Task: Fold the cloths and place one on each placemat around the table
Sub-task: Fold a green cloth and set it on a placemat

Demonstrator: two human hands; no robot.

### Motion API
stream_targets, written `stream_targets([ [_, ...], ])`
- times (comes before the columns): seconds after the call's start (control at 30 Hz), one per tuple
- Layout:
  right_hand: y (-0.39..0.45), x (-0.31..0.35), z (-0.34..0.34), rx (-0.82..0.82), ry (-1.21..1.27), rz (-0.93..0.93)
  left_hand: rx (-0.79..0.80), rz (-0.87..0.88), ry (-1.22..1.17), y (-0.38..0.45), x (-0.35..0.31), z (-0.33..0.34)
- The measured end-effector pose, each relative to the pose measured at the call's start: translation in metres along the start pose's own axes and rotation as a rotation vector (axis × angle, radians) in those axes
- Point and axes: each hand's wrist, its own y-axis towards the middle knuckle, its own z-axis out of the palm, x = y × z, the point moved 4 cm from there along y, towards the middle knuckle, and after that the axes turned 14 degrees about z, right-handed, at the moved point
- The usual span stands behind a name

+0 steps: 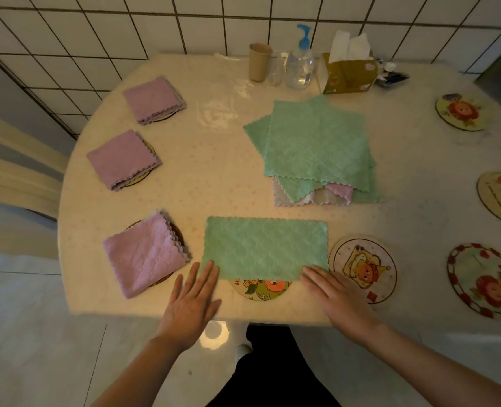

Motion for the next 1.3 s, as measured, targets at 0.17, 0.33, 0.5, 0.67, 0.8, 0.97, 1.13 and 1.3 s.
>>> stream_targets([
  [0.17,0.02,0.013,-0.01,-0.003,-0.039,0.068,-0.001,-0.047,0.005,-0.006,0.0,-0.001],
  [0.33,0.029,0.02,-0.015,0.115,-0.057,0.087,0.015,-0.064,0.047,-0.001,-0.005,-0.011],
  [0.5,0.035,0.009,-0.018,0.171,-0.137,0.108,-0.011,-0.091,0.055,0.002,-0.009,-0.014],
  [0.67,0.038,0.008,-0.03,0.025,-0.114,0.08,-0.007,-0.153,0.023,0.005,-0.016,-0.018],
  [0.8,0.035,-0.003,-0.042,-0.097,-0.065,-0.003,-0.035,-0.182,-0.126,0.015,-0.038,-0.027],
  [0.97,0.01,-0.006,-0.051,-0.213,0.026,-0.168,-0.084,0.057,-0.154,0.046,-0.108,-0.036],
  [1.13,-0.021,-0.002,-0.055,-0.207,0.1,-0.284,-0.085,0.115,-0.175,0.069,-0.169,-0.022],
  [1.3,-0.054,-0.021,-0.051,-0.148,0.21,-0.457,-0.08,0.1,-0.213,0.064,-0.196,-0.014],
])
